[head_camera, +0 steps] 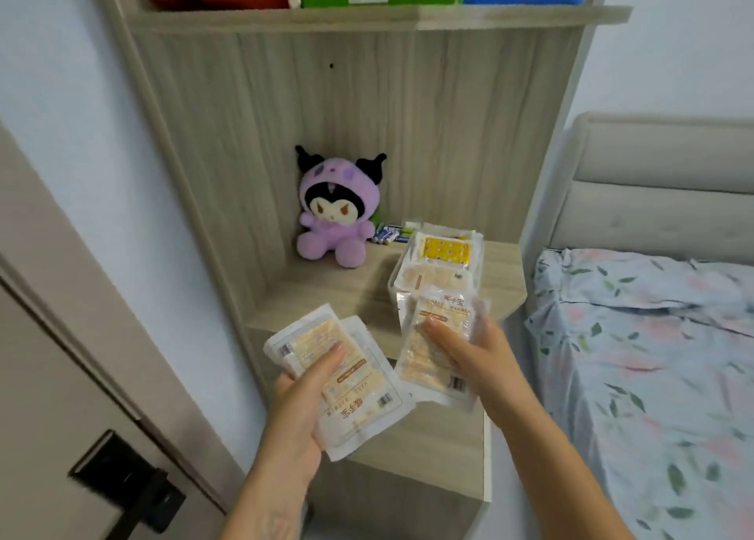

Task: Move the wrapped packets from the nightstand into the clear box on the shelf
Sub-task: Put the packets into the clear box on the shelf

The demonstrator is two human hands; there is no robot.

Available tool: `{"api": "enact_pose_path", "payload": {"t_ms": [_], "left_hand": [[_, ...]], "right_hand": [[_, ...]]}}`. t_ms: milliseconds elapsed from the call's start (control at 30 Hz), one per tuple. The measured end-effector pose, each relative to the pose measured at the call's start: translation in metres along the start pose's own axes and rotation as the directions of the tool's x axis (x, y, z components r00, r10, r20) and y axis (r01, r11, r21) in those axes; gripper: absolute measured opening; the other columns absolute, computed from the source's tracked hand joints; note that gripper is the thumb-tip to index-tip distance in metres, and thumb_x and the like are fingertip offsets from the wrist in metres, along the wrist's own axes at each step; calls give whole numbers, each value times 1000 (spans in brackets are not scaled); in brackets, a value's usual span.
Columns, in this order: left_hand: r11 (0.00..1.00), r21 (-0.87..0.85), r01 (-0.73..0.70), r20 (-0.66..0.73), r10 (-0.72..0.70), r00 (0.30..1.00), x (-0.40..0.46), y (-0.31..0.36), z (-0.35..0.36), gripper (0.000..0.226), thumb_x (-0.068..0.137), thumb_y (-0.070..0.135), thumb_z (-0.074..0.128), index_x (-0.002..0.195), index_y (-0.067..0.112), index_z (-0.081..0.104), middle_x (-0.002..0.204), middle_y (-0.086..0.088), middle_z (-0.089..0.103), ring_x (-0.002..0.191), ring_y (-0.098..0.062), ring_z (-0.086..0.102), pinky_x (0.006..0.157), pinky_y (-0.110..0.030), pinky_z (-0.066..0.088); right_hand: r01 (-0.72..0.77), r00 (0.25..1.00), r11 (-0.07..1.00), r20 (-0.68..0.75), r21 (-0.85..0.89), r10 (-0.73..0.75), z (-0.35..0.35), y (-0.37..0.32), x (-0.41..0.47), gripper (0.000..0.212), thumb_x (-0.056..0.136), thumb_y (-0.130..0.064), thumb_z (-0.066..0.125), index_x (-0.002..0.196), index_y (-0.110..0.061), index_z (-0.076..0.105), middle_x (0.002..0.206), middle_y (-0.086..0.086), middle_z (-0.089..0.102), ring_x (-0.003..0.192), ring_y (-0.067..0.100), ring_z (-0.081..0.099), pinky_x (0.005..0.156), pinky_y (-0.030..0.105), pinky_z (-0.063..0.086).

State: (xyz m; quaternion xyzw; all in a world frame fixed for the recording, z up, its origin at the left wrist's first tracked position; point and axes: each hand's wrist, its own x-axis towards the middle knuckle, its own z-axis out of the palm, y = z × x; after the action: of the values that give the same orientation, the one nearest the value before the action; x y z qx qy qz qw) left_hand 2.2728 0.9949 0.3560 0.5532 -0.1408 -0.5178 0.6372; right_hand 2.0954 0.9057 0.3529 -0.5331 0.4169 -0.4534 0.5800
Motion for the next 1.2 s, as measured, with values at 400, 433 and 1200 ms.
{"api": "enact_pose_path", "payload": {"t_ms": [400,433,1200], "left_hand": [[987,34,-156,-109,159,981,111,-25,142,36,78,2,74,108,17,62,96,-3,76,84,-17,73,65,-33,57],[978,68,-196,-141,204,969,119,-27,151,45,74,2,77,112,16,57,100,-5,75,85,-16,73,68,-34,59],[129,930,-343,313,210,926,152,-2,150,80,71,41,79,141,30,42,156,17,21,145,-6,-6,117,-25,8]], "right_hand": [[129,950,945,310,-299,-32,-118,-60,227,32,83,-24,69,113,-18,59,100,-1,74,92,18,71,74,29,58],[167,930,903,367,-395,-11,-119,-67,245,35,81,-24,73,113,-19,59,102,-2,73,94,17,71,77,31,58],[549,759,300,616,-780,211,-75,-32,313,78,86,-39,67,148,-9,29,145,9,47,130,26,47,105,29,36]]}}
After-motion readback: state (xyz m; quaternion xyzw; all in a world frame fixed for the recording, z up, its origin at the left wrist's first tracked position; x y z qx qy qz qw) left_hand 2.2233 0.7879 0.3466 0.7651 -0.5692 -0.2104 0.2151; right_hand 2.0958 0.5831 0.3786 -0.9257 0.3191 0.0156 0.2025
